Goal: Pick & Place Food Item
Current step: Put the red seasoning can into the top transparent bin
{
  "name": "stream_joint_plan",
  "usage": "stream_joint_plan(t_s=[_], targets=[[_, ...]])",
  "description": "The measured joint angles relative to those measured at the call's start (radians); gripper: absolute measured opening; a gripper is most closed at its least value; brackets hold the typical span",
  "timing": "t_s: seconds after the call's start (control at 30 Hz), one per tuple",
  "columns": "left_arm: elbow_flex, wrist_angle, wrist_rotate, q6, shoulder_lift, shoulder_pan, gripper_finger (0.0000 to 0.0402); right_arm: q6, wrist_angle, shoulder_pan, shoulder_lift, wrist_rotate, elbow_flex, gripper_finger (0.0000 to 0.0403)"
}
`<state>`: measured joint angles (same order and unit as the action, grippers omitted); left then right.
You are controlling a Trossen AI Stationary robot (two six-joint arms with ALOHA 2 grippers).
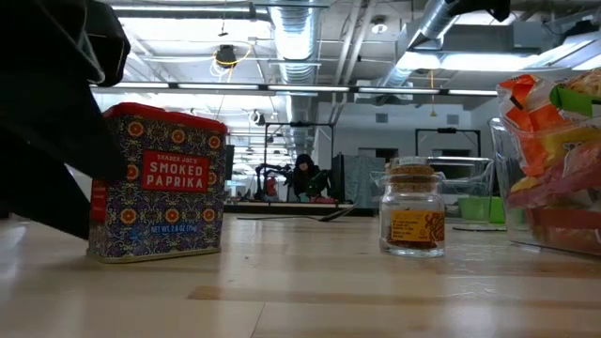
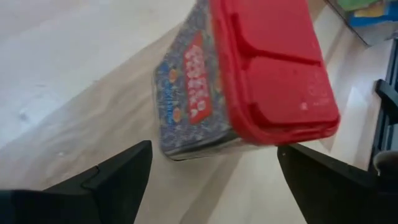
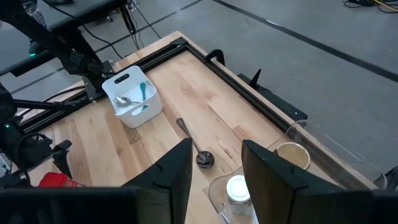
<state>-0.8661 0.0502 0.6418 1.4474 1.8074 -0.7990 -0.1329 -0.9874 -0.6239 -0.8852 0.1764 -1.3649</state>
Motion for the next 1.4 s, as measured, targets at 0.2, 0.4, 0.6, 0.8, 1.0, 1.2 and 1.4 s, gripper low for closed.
stream_joint_plan(t_s=[0.2, 0.4, 0.6, 0.8, 1.0, 1.2, 1.4], targets=[[0.0, -0.007, 0.051, -0.014, 0.003, 0.005, 0.0329, 0.0, 0.0, 0.0, 0.0, -0.001, 0.0, 0.0133], [0.0, -0.008, 0.057, -0.064, 0.003, 0.017, 0.031, 0.0, 0.0, 0.0, 0.0, -0.001, 0.0, 0.0133], [0.014, -0.024, 0.057, -0.082, 0.003, 0.044, 0.0243, 0.014, 0.0, 0.0, 0.0, 0.001, 0.0, 0.0134], [0.029, -0.09, 0.051, -0.131, 0.0, 0.065, 0.0154, 0.078, 0.004, 0.002, 0.0, 0.037, 0.0, 0.0133], [0.029, -0.113, 0.006, -0.286, -0.057, 0.11, 0.0154, 0.142, 0.046, 0.002, -0.003, 0.129, 0.0, 0.0133], [0.029, -0.109, -0.141, -0.551, -0.173, 0.224, 0.0154, 0.225, 0.161, 0.003, -0.057, 0.332, -0.001, 0.0134], [0.029, -0.082, -0.434, -0.806, -0.331, 0.427, 0.0154, 0.28, 0.229, 0.059, -0.202, 0.475, -0.018, 0.0137]])
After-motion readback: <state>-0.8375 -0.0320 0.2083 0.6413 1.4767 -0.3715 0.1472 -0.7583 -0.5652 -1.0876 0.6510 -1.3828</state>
